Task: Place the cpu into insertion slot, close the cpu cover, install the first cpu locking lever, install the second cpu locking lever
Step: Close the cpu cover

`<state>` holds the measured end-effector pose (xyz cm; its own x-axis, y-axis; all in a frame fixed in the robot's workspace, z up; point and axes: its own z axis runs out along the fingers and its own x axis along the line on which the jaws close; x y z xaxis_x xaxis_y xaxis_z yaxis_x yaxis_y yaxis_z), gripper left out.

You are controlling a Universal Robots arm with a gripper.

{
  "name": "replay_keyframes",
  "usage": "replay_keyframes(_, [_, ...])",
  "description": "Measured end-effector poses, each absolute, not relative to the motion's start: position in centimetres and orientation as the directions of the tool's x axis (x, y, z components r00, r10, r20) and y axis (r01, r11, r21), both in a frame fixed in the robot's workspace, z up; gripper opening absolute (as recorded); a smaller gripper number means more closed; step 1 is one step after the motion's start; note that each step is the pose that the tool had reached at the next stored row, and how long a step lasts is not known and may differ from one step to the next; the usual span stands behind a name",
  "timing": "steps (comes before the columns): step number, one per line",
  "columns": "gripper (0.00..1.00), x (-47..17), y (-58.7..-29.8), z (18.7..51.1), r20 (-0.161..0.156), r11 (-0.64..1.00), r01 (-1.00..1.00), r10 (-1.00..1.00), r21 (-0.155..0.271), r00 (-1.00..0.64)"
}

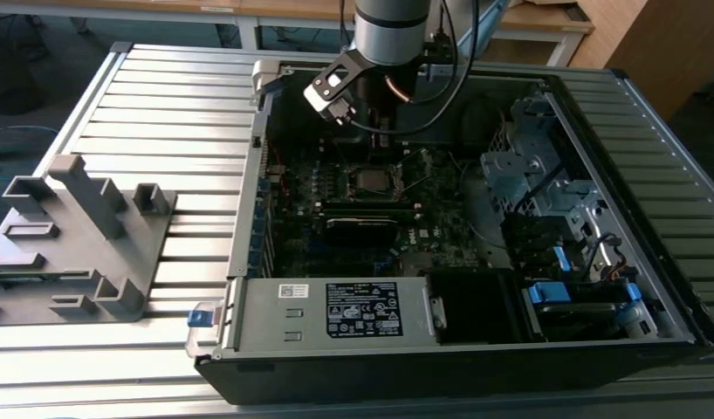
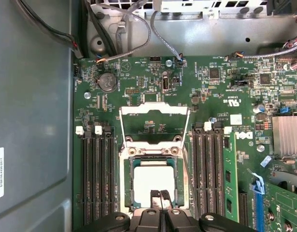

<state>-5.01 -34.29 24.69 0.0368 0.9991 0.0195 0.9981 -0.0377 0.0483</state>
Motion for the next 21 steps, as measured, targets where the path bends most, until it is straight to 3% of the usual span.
replay_keyframes(21, [0.11, -5.02, -34.30, 25.61, 0.019, -0.038, 0.998, 0.999, 0.048, 0.037])
